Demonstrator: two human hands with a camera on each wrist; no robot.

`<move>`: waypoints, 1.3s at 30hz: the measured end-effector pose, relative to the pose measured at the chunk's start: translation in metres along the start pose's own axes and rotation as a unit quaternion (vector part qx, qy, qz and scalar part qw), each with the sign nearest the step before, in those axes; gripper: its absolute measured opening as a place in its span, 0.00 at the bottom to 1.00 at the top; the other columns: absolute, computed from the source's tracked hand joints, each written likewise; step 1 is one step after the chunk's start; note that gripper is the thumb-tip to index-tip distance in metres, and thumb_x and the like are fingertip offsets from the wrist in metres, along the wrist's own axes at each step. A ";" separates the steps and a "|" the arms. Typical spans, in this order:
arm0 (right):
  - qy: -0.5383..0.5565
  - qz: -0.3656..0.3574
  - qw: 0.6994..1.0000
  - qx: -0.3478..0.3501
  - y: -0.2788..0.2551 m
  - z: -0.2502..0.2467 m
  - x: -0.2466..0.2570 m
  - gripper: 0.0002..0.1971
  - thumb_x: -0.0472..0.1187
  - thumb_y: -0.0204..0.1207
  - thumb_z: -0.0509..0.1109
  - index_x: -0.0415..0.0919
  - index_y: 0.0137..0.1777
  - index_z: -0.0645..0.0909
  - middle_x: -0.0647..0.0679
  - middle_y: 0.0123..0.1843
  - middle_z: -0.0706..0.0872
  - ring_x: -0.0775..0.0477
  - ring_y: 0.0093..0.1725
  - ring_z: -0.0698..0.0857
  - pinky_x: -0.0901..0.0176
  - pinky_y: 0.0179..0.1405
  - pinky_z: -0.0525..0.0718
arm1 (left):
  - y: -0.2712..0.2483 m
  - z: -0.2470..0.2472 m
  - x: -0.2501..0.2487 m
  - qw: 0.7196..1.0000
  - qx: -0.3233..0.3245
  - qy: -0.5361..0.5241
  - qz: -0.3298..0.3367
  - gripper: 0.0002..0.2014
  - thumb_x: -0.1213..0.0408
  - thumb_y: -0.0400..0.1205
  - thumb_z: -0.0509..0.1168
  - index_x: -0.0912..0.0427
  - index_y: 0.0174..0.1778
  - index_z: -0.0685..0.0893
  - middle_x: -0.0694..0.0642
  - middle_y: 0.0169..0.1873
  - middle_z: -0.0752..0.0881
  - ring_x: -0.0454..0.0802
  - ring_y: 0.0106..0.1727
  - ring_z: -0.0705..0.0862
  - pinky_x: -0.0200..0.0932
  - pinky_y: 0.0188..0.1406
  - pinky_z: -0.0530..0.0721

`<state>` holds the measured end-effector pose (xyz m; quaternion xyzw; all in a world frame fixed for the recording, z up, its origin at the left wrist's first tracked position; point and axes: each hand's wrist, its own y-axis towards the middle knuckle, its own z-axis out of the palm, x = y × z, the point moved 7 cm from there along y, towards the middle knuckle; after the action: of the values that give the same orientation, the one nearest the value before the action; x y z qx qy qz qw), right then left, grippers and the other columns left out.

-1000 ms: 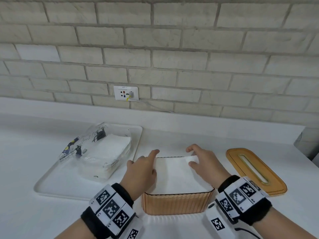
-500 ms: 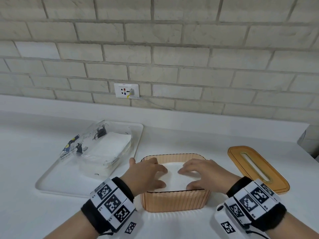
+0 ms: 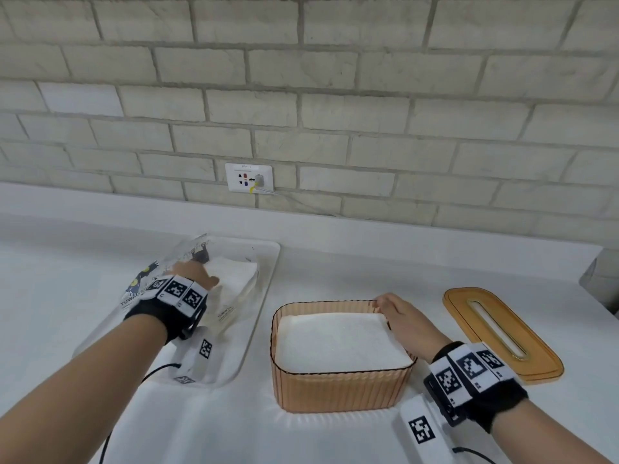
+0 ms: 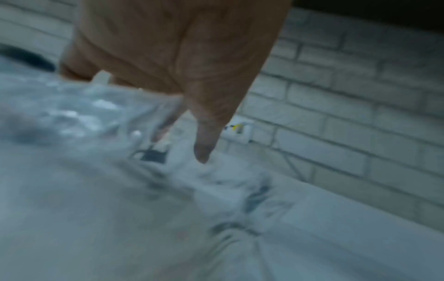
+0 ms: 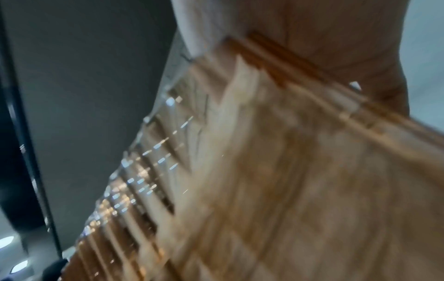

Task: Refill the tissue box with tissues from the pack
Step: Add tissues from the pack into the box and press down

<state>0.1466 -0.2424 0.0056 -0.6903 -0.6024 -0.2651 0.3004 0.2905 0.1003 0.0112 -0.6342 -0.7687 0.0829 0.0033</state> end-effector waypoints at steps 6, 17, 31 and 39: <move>-0.004 0.007 1.000 -0.024 0.000 -0.001 -0.008 0.14 0.41 0.87 0.47 0.41 0.48 0.73 0.56 0.39 0.75 0.61 0.39 0.73 0.72 0.35 0.67 | 0.000 0.023 0.019 0.999 0.008 -0.008 -0.030 0.21 0.54 0.81 0.66 0.69 0.59 0.78 0.63 0.58 0.85 0.59 0.61 0.83 0.46 0.55 0.80; -0.019 0.008 0.999 -0.041 0.000 -0.001 -0.008 0.14 0.41 0.87 0.47 0.40 0.49 0.74 0.54 0.39 0.76 0.59 0.39 0.74 0.72 0.37 0.69 | -0.016 0.018 0.006 0.987 -0.135 0.085 0.016 0.22 0.63 0.82 0.57 0.51 0.74 0.71 0.54 0.70 0.74 0.58 0.73 0.69 0.60 0.73 0.67; -0.047 0.020 0.999 -0.017 -0.004 -0.005 -0.003 0.13 0.43 0.87 0.47 0.42 0.50 0.73 0.50 0.42 0.78 0.50 0.44 0.76 0.67 0.36 0.70 | -0.035 -0.020 0.005 0.970 -0.118 -0.198 0.081 0.11 0.71 0.78 0.63 0.64 0.56 0.81 0.65 0.52 0.85 0.60 0.53 0.81 0.50 0.51 0.78; 0.082 -0.100 0.991 -0.035 -0.014 -0.043 0.077 0.44 0.60 0.65 0.71 0.56 0.79 0.54 0.58 0.66 0.74 0.59 0.69 0.70 0.60 0.67 0.67 | -0.121 -0.105 -0.066 0.878 -0.054 -0.341 0.332 0.07 0.70 0.77 0.70 0.53 0.38 0.82 0.46 0.31 0.82 0.43 0.31 0.79 0.30 0.29 0.73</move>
<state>0.1427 -0.2204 0.0922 -0.6122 -0.6323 -0.3706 0.2967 0.1967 0.0265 0.1375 -0.7840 -0.4695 0.2486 -0.3212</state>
